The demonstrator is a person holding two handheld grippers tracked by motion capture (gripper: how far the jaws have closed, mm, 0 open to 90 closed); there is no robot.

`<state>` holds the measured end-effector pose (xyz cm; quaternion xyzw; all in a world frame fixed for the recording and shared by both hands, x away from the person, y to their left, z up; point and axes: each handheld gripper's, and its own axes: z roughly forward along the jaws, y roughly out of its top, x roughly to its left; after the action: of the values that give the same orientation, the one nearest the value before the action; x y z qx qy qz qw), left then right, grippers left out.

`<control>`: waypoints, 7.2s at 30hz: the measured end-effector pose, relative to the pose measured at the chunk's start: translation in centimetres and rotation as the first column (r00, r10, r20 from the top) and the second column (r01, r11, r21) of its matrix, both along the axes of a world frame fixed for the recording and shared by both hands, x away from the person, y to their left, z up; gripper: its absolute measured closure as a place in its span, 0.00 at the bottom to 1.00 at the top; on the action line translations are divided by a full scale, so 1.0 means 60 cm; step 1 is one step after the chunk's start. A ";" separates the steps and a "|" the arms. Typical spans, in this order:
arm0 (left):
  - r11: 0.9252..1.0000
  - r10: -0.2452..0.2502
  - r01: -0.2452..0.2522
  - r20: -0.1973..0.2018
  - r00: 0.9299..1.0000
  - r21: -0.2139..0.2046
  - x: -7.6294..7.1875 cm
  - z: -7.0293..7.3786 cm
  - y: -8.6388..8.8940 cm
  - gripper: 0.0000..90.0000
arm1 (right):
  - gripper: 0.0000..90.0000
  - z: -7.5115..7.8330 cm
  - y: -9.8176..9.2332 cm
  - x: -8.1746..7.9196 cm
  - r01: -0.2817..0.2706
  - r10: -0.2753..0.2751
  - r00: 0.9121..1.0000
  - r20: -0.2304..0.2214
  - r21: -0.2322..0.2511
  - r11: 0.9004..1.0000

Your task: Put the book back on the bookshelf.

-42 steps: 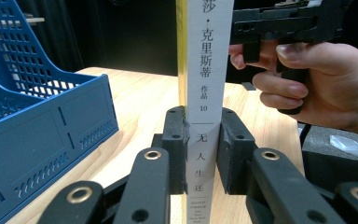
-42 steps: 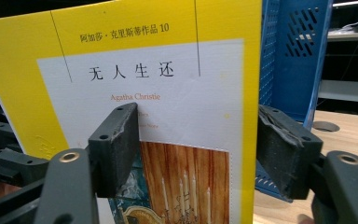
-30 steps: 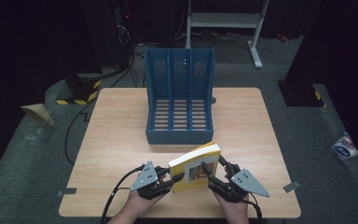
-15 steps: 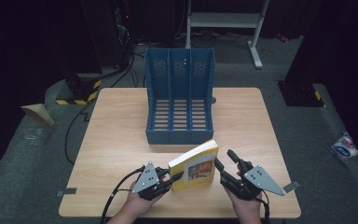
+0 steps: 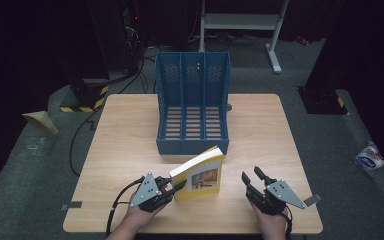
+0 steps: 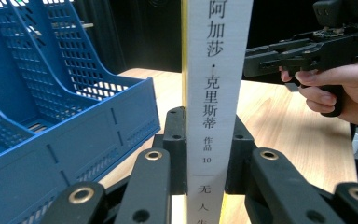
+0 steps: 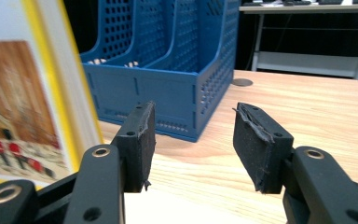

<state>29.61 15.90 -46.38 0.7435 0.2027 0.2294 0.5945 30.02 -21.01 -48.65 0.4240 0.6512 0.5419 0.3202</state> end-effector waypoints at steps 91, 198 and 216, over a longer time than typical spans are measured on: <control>0.988 0.130 -0.136 -0.090 0.987 -0.066 0.006 0.116 -0.001 0.85 | 0.55 -0.030 -0.005 0.014 -0.031 0.024 0.995 -0.093 -0.078 0.996; 0.649 0.756 -0.758 -0.055 0.653 -0.069 0.345 0.115 -0.030 0.84 | 0.55 -0.020 -0.010 0.014 -0.045 0.043 0.996 -0.072 -0.022 0.999; 0.740 0.671 -0.672 -0.083 0.737 0.011 0.326 0.137 -0.007 0.77 | 0.55 -0.020 0.005 0.010 -0.066 0.063 0.995 -0.072 -0.034 0.997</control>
<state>49.15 15.46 -38.17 0.6235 0.4832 0.3956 0.4703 30.65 -20.73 -49.86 0.4158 0.6853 0.5245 0.2869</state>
